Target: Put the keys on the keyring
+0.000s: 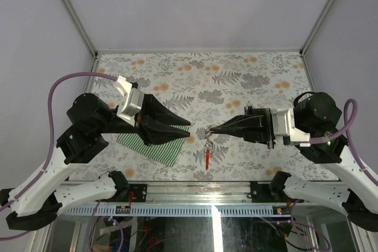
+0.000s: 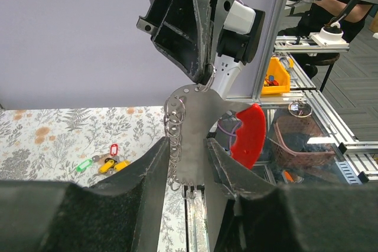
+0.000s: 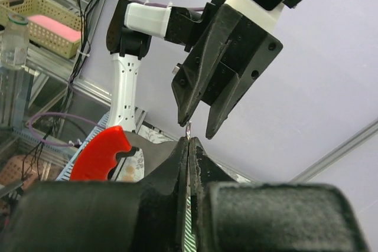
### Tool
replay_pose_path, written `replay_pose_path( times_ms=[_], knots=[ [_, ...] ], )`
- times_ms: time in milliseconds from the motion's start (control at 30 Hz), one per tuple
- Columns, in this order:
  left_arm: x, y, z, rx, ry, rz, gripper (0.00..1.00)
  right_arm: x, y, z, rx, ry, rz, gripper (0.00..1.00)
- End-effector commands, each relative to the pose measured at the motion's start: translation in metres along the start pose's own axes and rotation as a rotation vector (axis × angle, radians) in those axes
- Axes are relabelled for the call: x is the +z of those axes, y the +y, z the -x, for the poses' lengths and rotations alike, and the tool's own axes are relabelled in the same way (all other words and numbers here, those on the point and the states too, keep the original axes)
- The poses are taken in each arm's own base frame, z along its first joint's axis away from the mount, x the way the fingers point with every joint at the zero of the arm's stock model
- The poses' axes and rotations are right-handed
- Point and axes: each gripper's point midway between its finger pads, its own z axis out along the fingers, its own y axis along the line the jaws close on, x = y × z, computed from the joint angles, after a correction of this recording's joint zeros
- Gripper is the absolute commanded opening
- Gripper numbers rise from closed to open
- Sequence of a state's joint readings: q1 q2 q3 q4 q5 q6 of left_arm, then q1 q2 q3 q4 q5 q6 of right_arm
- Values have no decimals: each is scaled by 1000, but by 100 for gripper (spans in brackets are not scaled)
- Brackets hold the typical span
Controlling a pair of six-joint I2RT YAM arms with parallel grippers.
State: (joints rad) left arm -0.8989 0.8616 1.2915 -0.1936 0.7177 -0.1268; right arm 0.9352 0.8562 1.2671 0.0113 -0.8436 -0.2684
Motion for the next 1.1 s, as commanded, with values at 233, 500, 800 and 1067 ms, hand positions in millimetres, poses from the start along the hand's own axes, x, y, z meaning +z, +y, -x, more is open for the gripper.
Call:
replay_pose_path(
  times_ms=[233, 500, 800, 1067],
  knots=[
    [4, 2, 2, 10, -5, -2, 30, -5, 6, 8, -117, 57, 76, 0],
    [8, 27, -14, -49, 33, 112, 29, -13, -1, -16, -27, 175, -1, 0],
    [13, 87, -65, -197, 81, 378, 32, -52, 11, -67, 195, 390, -180, 0],
    [29, 144, -121, -311, 128, 538, 35, -86, 23, -96, 320, 508, -339, 0]
  ],
)
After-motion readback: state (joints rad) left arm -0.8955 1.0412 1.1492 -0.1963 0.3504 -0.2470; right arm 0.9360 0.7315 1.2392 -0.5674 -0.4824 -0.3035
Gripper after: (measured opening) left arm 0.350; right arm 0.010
